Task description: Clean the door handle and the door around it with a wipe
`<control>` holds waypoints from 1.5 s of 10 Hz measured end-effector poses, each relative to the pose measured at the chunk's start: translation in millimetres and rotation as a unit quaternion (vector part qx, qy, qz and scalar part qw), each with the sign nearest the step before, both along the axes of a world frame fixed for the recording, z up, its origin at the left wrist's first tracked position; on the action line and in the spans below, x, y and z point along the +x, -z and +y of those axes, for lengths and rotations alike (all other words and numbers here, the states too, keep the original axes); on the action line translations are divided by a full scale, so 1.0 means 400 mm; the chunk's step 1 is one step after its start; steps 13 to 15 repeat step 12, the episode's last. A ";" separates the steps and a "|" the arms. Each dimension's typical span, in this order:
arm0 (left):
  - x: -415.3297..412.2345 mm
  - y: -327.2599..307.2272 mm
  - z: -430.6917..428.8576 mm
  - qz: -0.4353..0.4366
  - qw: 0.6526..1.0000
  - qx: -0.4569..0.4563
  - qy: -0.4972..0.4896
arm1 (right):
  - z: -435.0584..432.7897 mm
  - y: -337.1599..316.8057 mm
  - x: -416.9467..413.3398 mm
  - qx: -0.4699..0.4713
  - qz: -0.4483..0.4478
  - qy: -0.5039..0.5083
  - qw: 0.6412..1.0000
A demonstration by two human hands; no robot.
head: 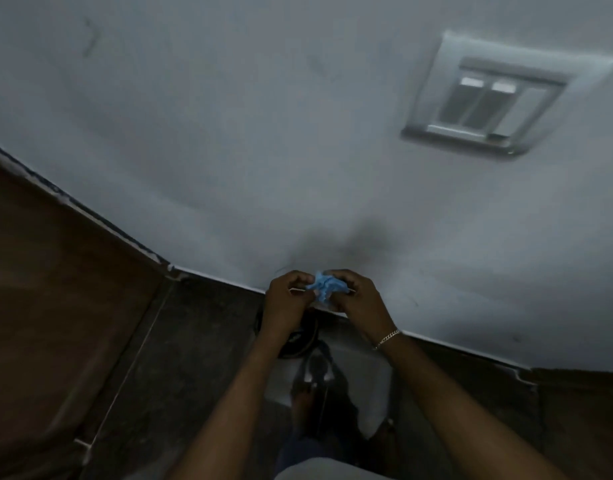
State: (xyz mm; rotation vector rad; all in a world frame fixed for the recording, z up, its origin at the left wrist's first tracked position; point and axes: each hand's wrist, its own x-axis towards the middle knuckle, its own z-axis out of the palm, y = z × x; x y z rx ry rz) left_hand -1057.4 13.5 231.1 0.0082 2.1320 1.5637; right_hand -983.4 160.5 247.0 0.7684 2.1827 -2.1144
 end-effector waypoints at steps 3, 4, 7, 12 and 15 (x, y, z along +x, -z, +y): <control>-0.154 0.313 -0.103 -0.047 0.995 -0.089 0.010 | -0.127 0.291 -0.202 0.003 -0.170 -0.013 0.985; -0.184 0.447 -0.124 -0.067 0.993 -0.094 0.008 | -0.153 0.424 -0.249 -0.015 -0.208 -0.011 0.978; -0.209 0.797 -0.196 -0.111 0.986 -0.125 0.021 | -0.214 0.810 -0.298 -0.023 -0.268 -0.031 0.963; -0.275 0.906 -0.284 -0.051 0.968 -0.213 0.118 | -0.190 0.892 -0.325 0.141 -0.336 -0.086 0.927; -0.275 0.906 -0.284 -0.051 0.968 -0.213 0.118 | -0.190 0.892 -0.325 0.141 -0.336 -0.086 0.927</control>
